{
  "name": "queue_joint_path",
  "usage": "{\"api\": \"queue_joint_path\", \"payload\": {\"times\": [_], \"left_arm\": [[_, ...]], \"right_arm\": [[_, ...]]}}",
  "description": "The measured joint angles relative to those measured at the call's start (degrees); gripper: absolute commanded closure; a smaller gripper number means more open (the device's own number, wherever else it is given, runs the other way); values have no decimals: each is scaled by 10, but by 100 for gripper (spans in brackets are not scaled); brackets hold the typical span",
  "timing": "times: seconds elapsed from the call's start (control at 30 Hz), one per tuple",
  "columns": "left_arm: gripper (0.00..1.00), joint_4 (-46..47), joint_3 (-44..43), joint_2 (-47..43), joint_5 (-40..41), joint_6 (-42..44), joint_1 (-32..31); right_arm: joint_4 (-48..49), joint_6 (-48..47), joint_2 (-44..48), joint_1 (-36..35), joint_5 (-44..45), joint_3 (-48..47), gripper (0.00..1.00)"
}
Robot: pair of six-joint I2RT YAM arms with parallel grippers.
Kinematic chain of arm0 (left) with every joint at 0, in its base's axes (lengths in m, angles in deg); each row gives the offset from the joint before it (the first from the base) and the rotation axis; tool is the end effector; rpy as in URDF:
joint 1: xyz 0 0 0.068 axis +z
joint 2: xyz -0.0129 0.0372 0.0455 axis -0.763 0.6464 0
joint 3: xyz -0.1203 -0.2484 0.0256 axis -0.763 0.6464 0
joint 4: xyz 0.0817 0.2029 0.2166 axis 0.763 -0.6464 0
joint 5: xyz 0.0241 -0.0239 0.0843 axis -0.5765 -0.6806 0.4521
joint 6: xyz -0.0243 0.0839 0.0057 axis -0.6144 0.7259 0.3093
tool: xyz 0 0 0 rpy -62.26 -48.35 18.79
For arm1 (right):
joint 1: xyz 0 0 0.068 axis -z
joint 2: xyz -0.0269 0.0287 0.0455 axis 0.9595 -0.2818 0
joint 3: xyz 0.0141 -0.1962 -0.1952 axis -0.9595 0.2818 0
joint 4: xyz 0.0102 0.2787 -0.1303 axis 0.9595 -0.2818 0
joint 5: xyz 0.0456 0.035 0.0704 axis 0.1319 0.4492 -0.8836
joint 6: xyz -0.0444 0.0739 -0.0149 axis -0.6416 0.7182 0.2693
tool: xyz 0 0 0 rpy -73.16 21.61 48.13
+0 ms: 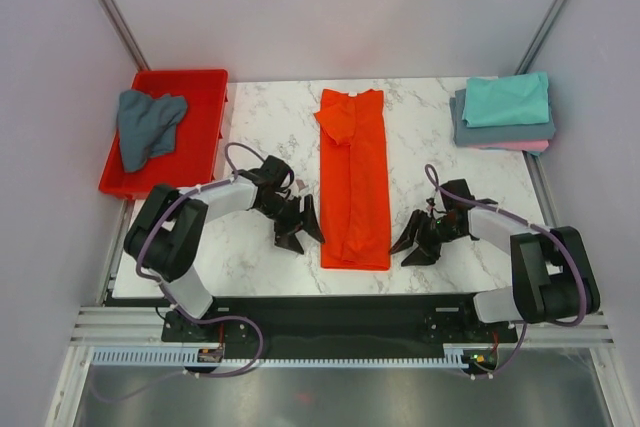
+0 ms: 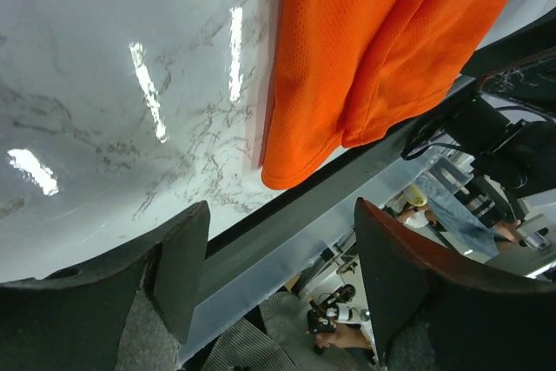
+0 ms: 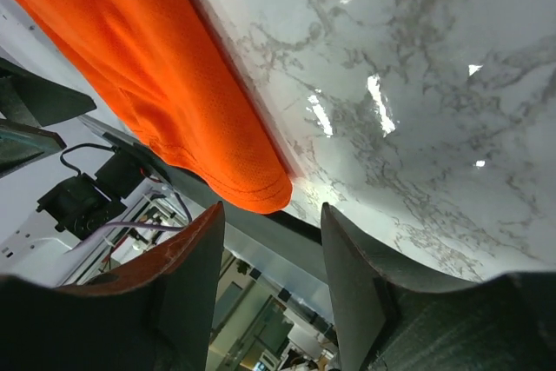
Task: Fold and stack the t-shirts
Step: Fold the tshirt
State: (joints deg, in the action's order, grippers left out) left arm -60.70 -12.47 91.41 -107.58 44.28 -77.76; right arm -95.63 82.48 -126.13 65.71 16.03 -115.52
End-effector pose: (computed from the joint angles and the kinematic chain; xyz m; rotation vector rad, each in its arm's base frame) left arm 0.2743 -0.1999 0.0864 0.0791 -2.8168 0.9955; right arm 0.2308 0.0812 0.0680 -0.6545 -2.7974 -1.0464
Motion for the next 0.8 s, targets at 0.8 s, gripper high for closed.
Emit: {"api": "queue_joint_path", "payload": {"times": [0.8], "left_arm": [[51, 89, 51, 48, -40, -70, -24]], "right_arm": [[78, 48, -70, -40, -16, 1, 54]]}}
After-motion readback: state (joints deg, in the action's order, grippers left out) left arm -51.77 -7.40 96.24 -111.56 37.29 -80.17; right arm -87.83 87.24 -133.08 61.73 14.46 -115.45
